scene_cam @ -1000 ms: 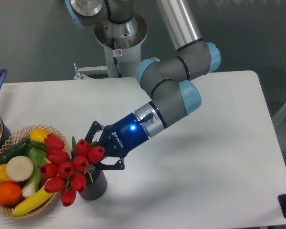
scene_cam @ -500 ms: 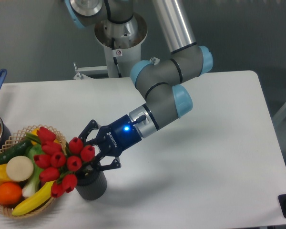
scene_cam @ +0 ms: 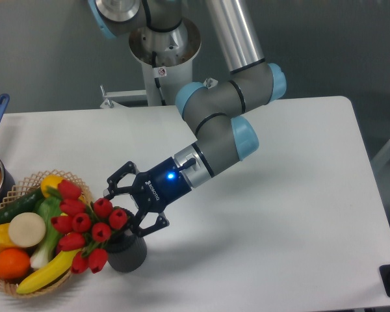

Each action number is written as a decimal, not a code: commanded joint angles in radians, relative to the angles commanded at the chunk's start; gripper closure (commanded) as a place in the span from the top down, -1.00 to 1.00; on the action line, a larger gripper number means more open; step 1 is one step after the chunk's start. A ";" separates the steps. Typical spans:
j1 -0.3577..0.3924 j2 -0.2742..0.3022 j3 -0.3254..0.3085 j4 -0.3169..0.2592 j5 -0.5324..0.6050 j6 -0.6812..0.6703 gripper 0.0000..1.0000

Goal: Insert the flowers into the vase

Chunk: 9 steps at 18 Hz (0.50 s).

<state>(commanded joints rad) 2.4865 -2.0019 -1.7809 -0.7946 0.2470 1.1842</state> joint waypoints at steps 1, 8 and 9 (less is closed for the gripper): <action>0.012 0.012 -0.006 0.000 0.000 0.000 0.99; 0.083 0.055 -0.008 0.000 0.009 -0.005 1.00; 0.100 0.057 -0.008 0.000 0.015 -0.006 1.00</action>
<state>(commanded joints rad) 2.5861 -1.9451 -1.7886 -0.7946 0.2622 1.1781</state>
